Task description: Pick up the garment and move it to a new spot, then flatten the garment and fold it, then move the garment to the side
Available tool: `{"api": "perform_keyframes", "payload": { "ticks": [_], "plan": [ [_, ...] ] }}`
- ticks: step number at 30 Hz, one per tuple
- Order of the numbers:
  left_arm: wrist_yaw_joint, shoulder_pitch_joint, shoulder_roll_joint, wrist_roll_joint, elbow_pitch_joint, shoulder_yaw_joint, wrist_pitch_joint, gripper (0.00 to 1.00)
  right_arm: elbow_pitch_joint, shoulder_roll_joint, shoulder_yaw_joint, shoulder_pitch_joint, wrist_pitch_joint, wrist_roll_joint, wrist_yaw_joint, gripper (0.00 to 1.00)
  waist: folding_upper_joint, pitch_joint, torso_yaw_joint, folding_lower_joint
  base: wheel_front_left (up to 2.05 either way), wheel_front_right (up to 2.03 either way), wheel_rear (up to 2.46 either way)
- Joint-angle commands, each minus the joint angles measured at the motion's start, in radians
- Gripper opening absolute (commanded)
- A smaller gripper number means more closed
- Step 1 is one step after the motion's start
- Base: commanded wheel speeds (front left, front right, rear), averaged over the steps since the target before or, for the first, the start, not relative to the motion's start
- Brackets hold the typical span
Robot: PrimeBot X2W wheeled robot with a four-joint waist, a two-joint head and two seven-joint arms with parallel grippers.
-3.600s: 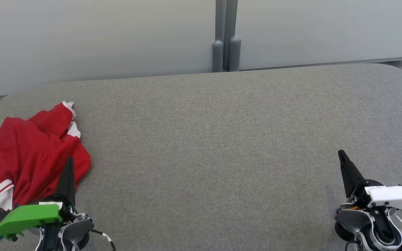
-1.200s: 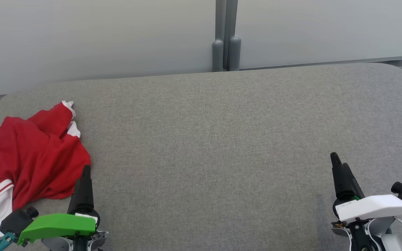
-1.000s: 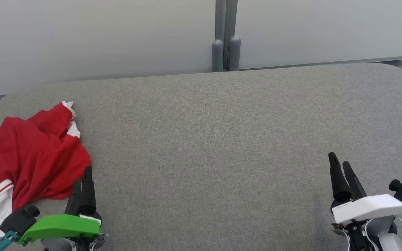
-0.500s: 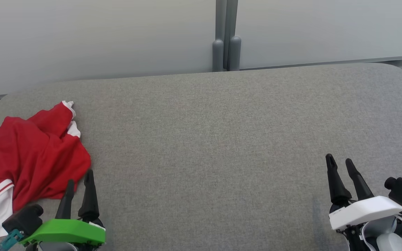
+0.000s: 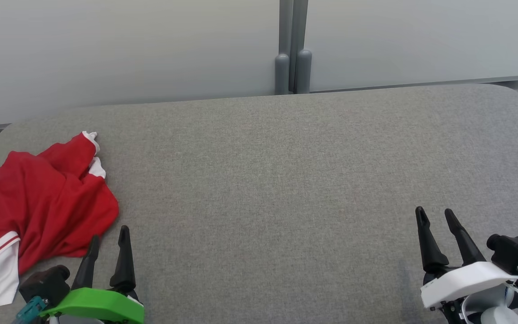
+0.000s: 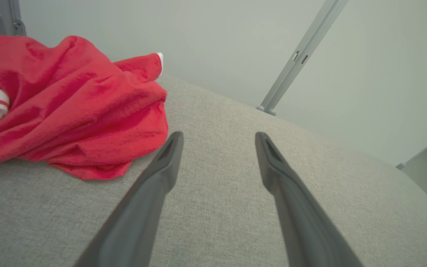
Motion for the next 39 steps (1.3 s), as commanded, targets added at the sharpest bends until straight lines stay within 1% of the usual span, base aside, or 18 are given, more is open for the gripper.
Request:
{"api": "perform_keyframes", "payload": {
  "ticks": [1,15,31,39],
  "plan": [
    [-0.004,0.008,0.012,0.031,-0.007,-0.002,-0.011,1.0,-0.005,-0.01,0.003,0.001,-0.012,-0.031,0.002,1.0,0.007,-0.001,0.001,0.0,0.0,0.0,0.0],
    [-0.004,0.017,0.032,0.16,0.019,-0.025,-0.044,1.0,0.0,-0.017,0.015,0.015,-0.047,-0.167,0.003,1.0,0.0084,-0.005,0.005,0.0,0.0,0.0,0.0],
    [-0.004,0.02,0.045,0.261,0.064,-0.035,-0.077,1.0,0.021,-0.025,0.015,0.031,-0.079,-0.264,0.002,1.0,0.0098,-0.001,0.006,0.0,0.0,0.0,0.0],
    [-0.004,0.029,0.042,0.319,0.065,-0.034,-0.092,1.0,0.03,-0.024,0.019,0.03,-0.093,-0.282,0.002,1.0,0.0105,-0.001,0.008,0.0,0.0,0.0,0.0]
  ]
}}
